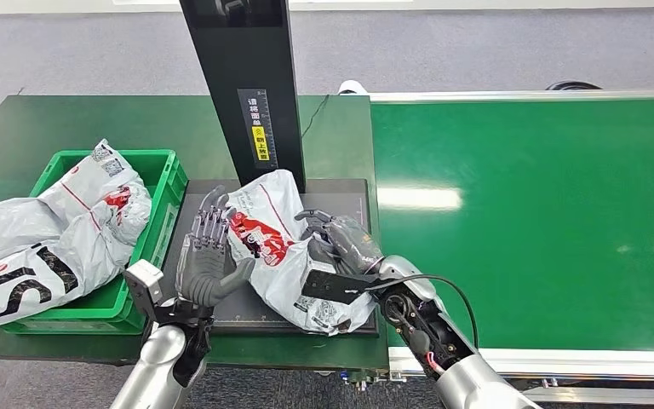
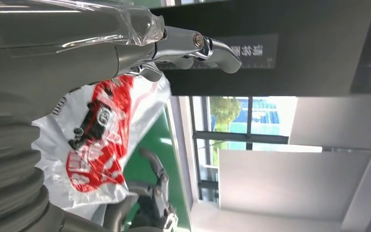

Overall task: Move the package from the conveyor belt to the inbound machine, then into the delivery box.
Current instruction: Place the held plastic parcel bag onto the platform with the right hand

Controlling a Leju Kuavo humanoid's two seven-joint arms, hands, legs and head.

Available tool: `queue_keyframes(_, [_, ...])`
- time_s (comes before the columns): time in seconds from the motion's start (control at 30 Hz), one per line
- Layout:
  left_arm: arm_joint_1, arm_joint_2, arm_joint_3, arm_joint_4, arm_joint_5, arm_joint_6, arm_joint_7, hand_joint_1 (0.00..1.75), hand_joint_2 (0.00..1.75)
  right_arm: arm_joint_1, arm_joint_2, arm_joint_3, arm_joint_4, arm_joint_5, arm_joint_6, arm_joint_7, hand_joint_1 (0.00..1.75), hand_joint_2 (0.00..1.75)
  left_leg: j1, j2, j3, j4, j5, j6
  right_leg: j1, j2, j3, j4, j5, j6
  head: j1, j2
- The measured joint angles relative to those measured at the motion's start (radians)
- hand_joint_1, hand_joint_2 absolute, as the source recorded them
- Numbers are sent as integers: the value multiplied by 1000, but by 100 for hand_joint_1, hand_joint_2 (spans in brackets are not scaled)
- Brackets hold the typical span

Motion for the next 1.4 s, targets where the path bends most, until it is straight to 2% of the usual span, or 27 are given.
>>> queue_keyframes(0.03, [-4, -1, -4, 1, 0, -3, 0, 0, 175, -8, 3, 4, 14, -3, -5, -10, 128, 175, 0, 0, 0, 0, 0, 0, 0, 0, 0, 0, 0, 0, 0, 0])
queue_keyframes(0.1, [-11, -5, -13, 4, -2, -9, 0, 0, 175, -20, 9, 11, 39, -8, -14, -22, 48, 175, 0, 0, 0, 0, 0, 0, 0, 0, 0, 0, 0, 0, 0, 0])
queue_keyframes(0.13, [-13, -7, -16, 7, -4, -11, 0, 0, 175, -25, 12, 14, 51, -9, -21, -25, 18, 175, 0, 0, 0, 0, 0, 0, 0, 0, 0, 0, 0, 0, 0, 0])
queue_keyframes(0.17, [-15, -8, -19, 8, -6, -14, 0, 0, 175, -29, 14, 18, 62, -9, -28, -27, 1, 175, 0, 0, 0, 0, 0, 0, 0, 0, 0, 0, 0, 0, 0, 0])
queue_keyframes(0.5, [-24, -9, -37, 19, -12, -32, 2, 0, 175, -43, 26, 34, 123, -14, -37, -28, 0, 175, 0, 0, 0, 0, 0, 0, 0, 0, 0, 0, 0, 0, 0, 0])
queue_keyframes(0.7, [-28, -10, -42, 33, -23, -42, 6, 0, 175, -42, 26, 31, 139, -63, -29, -19, 0, 175, 0, 0, 0, 0, 0, 0, 0, 0, 0, 0, 0, 0, 0, 0])
queue_keyframes(0.77, [-29, -10, -42, 36, -24, -42, 6, 0, 175, -38, 24, 25, 142, -83, -38, -36, 0, 175, 0, 0, 0, 0, 0, 0, 0, 0, 0, 0, 0, 0, 0, 0])
queue_keyframes(0.9, [-30, -10, -41, 37, -36, -35, 6, 0, 175, -11, 15, -13, 111, -169, -66, -122, 0, 175, 0, 0, 0, 0, 0, 0, 0, 0, 0, 0, 0, 0, 0, 0])
queue_keyframes(1.0, [-32, -9, -41, 37, -50, -23, 7, 0, 175, 13, 6, -43, 56, -213, -69, -142, 0, 175, 0, 0, 0, 0, 0, 0, 0, 0, 0, 0, 0, 0, 0, 0])
queue_keyframes(1.07, [-36, -8, -42, 38, -99, 18, 15, 0, 175, 32, -1, -61, 10, -243, -72, -146, 0, 175, 0, 0, 0, 0, 0, 0, 0, 0, 0, 0, 0, 0, 0, 0])
queue_keyframes(1.17, [-48, -3, -45, 48, -252, 147, 30, 0, 175, 80, -19, -93, -104, -308, -76, -147, 0, 175, 0, 0, 0, 0, 0, 0, 0, 0, 0, 0, 0, 0, 0, 0])
queue_keyframes(1.27, [-65, 4, -45, 78, -333, 196, 53, 0, 175, 141, -46, -132, -243, -362, -69, -129, 0, 175, 0, 0, 0, 0, 0, 0, 0, 0, 0, 0, 0, 0, 0, 0])
queue_keyframes(1.33, [-79, 12, -47, 107, -408, 225, 86, 0, 175, 174, -59, -160, -310, -410, -25, -119, 0, 175, 0, 0, 0, 0, 0, 0, 0, 0, 0, 0, 0, 0, 0, 0])
queue_keyframes(1.4, [-94, 24, -56, 140, -513, 263, 132, 0, 175, 196, -66, -183, -349, -473, 65, -118, 0, 175, 0, 0, 0, 0, 0, 0, 0, 0, 0, 0, 0, 0, 0, 0])
